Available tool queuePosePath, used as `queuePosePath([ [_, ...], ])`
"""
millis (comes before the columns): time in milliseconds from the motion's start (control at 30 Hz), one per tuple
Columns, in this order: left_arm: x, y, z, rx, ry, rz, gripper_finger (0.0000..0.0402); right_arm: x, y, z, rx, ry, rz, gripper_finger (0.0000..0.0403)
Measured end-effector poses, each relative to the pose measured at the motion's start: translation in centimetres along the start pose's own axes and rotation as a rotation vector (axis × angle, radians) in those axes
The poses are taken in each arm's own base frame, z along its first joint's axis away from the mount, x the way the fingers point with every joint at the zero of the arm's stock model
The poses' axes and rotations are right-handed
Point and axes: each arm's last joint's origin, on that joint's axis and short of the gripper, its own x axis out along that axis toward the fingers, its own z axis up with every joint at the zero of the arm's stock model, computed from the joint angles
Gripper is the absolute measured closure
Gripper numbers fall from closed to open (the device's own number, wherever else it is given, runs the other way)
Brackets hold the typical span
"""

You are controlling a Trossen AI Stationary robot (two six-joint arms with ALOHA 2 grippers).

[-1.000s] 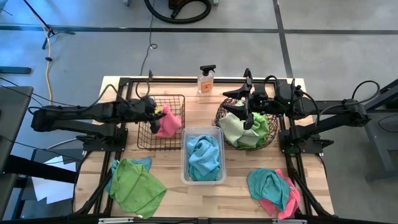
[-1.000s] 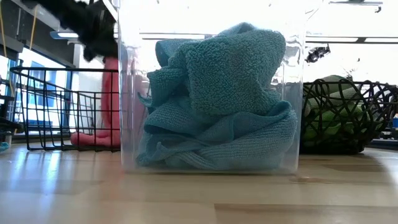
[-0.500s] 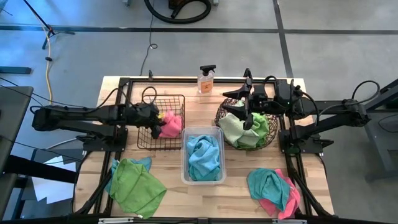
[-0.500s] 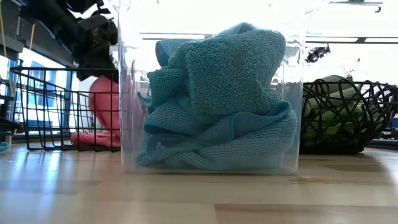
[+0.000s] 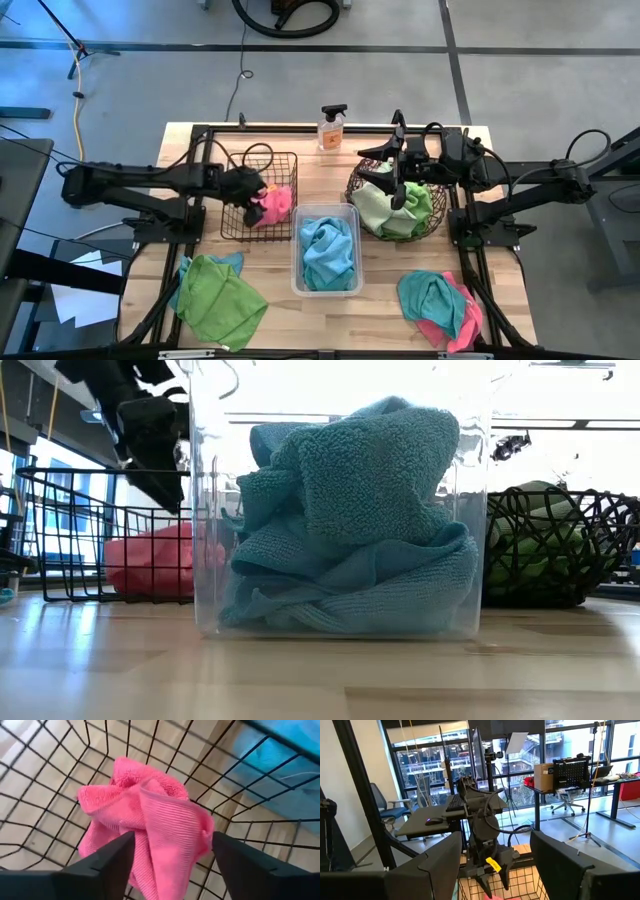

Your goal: Sort microfiber towel by color & place in baskets

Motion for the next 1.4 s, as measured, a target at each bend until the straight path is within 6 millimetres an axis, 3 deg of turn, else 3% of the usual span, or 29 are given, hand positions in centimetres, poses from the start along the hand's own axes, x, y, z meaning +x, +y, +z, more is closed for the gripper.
queuePosePath([
  [167, -2.1, -0.6, 1.9, 0.069, -0.016, -0.027, 0.0122, 0.0, 0.0, 0.0, -0.002, 0.000, 0.000, 0.0167],
  [333, -6.3, -1.3, 4.4, 0.089, -0.163, -0.076, 0.0120, 0.0, 0.0, 0.0, -0.002, 0.000, 0.000, 0.0167],
  [633, -14.0, -2.3, 7.7, 0.045, -0.749, -0.295, 0.0121, 0.0, 0.0, -0.1, 0.006, 0.008, -0.001, 0.0167],
  [800, -16.4, -2.9, 8.6, 0.092, -1.027, -0.372, 0.0123, 0.0, 0.0, -0.1, 0.022, 0.008, -0.001, 0.0167],
  [933, -16.6, -3.4, 9.0, 0.126, -1.094, -0.367, 0.0123, 0.0, 0.0, -0.1, 0.024, 0.008, -0.001, 0.0167],
  [1233, -14.3, -4.3, 9.8, 0.150, -1.010, -0.344, 0.0124, 0.0, 0.0, -0.1, 0.024, 0.008, -0.001, 0.0167],
  [1400, -14.0, -4.8, 9.8, 0.163, -0.995, -0.360, 0.0124, 0.0, 0.0, -0.1, 0.023, 0.008, -0.001, 0.0167],
])
